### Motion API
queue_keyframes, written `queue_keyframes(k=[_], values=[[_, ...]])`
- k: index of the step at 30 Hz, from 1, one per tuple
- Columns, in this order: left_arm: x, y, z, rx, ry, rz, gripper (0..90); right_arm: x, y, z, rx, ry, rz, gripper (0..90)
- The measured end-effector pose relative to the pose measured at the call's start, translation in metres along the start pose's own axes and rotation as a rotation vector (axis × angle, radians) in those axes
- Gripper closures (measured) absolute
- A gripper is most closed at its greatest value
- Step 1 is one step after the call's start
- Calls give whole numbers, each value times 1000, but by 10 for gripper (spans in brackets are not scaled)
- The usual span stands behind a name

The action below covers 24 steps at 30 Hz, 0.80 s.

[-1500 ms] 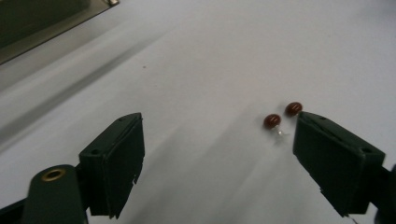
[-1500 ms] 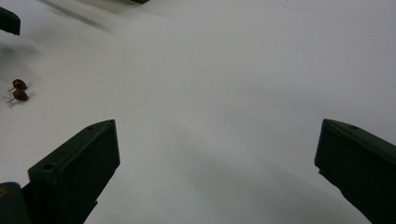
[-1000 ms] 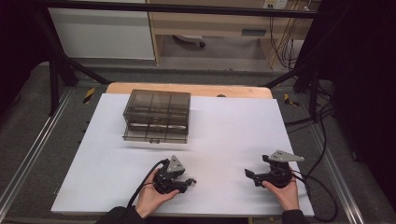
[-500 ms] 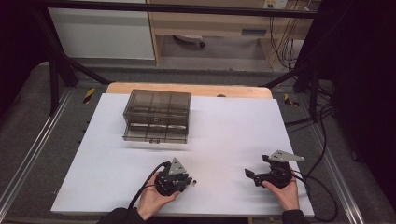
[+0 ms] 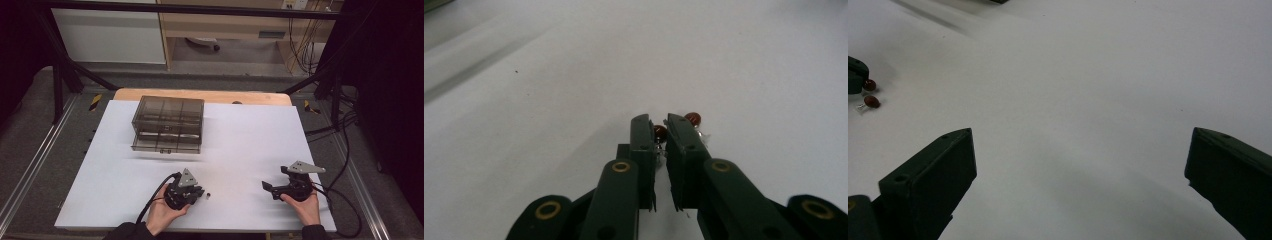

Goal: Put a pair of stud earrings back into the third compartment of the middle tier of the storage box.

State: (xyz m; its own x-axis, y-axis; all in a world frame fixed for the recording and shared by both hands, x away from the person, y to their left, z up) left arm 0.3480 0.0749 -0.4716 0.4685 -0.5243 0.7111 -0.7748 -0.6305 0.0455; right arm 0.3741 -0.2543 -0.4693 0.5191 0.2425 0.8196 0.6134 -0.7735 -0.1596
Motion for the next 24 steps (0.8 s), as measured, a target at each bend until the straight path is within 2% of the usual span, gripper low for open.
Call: queue_keyframes(k=[7, 18, 24], values=[[3, -4, -8, 2, 11, 0, 815, 0, 0, 0, 2, 0, 1, 8], [7, -16, -17, -1, 17, -35, 815, 0, 0, 0, 2, -4, 0, 7], [9, -21, -21, -2, 6, -31, 815, 0, 0, 1, 2, -4, 1, 8]])
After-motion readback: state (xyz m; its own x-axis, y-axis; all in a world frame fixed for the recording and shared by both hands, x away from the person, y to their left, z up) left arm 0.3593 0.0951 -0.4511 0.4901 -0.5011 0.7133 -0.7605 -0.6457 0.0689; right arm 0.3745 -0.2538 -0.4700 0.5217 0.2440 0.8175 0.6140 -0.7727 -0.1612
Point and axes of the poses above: each handheld gripper's, and its own axes: z roughly forward along the jaws, x roughly out of its top, y roughly to its right, the point moved 4 cm from there along z, roughly forward along the jaws, and after that the axes turned 2 degrees about x, right-handed, at the moved point
